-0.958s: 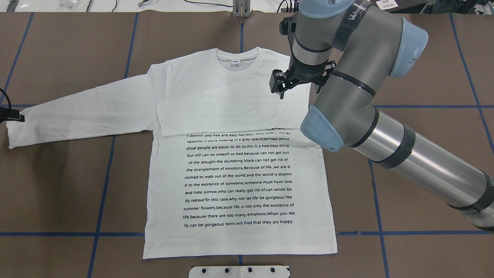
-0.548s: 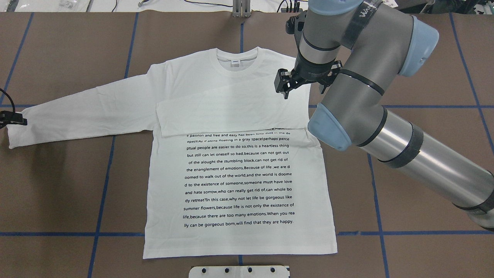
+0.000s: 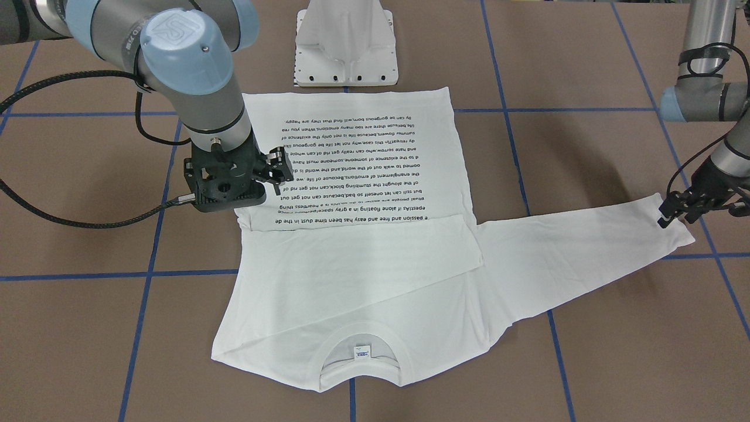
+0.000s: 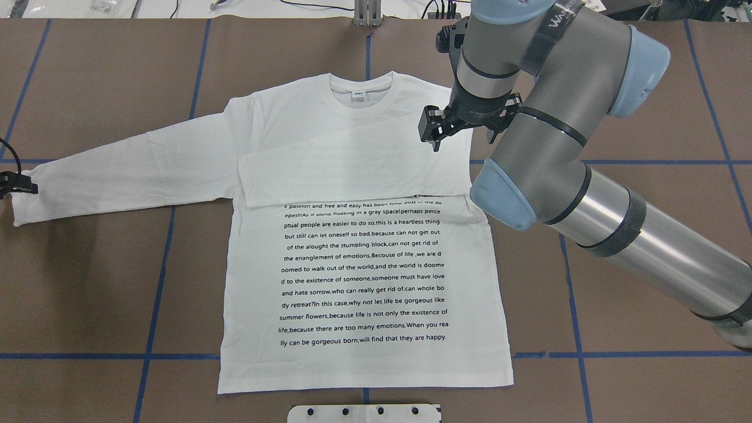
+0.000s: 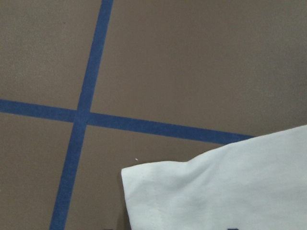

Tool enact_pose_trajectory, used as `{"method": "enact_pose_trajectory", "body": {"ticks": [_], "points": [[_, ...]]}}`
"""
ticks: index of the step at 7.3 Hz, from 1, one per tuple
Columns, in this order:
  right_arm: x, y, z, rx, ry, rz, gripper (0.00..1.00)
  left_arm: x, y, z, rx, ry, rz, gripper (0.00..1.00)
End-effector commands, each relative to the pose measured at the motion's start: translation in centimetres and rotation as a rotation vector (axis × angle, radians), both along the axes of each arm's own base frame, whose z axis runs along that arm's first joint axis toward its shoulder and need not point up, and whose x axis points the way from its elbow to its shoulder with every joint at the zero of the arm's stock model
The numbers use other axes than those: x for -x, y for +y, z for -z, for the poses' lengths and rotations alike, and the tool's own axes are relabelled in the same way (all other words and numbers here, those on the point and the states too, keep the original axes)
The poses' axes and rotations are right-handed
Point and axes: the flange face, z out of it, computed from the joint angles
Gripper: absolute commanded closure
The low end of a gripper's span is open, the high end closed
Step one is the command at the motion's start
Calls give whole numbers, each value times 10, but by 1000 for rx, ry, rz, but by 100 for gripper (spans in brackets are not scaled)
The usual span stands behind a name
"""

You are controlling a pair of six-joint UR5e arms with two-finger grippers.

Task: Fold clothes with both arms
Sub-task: 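Lay the sleeve down across the shirt body and release with the right gripper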

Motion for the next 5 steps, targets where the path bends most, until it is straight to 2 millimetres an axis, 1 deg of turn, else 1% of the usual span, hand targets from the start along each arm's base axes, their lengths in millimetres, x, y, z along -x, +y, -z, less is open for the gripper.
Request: {"method": "enact_pose_trajectory", "body": {"ticks": [1,2,3,4,5], "points": [[0,0,1,-2,-2,0,0,2,3,-3,5,-3,-1,27],[0,0,1,-2,-2,0,0,2,4,-4,7,-3,0,29],[0,0,1,-2,-1,-1,0,2,4,-3,8,-3,1,37],[0,0,1,-2,-1,-1,0,2,3,-2,6,-1,1,49],[0,0,0,-1,0,-1,0,1,3,0,3,0,1,65]]}}
